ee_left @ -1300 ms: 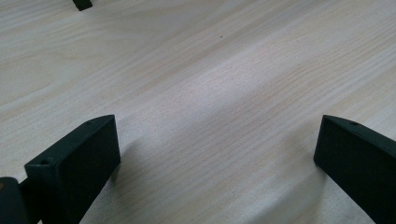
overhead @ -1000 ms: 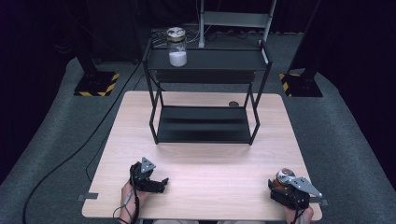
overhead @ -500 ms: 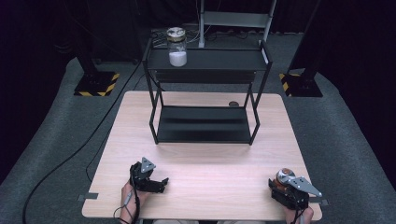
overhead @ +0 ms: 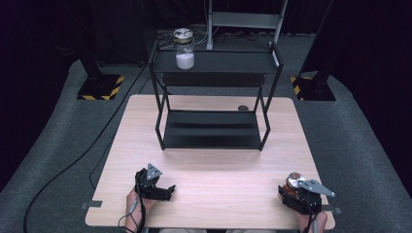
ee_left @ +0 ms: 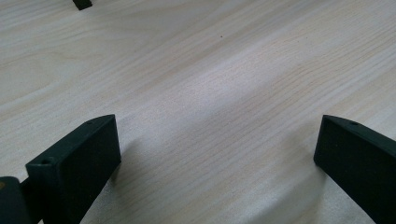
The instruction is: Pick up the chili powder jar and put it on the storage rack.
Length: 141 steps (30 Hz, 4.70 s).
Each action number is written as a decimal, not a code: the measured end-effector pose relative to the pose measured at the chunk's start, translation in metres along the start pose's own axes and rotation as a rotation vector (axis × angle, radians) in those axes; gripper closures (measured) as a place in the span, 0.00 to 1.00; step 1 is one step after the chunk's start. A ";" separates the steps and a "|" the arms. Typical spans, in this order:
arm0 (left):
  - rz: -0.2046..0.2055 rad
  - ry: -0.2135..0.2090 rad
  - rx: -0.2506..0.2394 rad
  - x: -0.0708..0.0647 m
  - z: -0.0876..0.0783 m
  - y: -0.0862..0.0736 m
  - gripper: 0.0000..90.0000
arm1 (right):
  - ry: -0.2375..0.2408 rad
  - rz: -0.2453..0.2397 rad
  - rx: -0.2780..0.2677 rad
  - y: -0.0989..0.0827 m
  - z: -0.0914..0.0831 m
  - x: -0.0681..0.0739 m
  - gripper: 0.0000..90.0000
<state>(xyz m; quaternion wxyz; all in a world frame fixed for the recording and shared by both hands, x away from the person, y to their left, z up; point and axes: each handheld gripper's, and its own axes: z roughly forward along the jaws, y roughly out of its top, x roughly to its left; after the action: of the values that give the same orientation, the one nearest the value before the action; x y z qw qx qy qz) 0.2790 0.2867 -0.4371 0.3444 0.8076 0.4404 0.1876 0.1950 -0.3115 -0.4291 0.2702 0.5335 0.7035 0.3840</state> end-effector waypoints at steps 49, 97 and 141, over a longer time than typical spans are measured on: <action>0.000 0.000 0.000 0.000 0.000 0.000 0.00 | 0.176 -0.167 0.202 0.137 0.017 0.000 0.34; -0.001 -0.002 0.001 0.001 0.000 0.000 0.00 | 0.252 -0.351 0.411 0.256 0.092 0.038 0.34; -0.001 -0.002 0.001 0.000 0.000 0.000 0.00 | 0.184 -0.429 0.415 0.344 0.075 0.052 0.34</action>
<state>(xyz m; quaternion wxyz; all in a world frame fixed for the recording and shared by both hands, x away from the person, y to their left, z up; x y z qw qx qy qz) 0.2793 0.2869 -0.4371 0.3446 0.8076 0.4407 0.1865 0.4260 -0.1958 -0.1840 0.1657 0.3799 0.8848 0.2131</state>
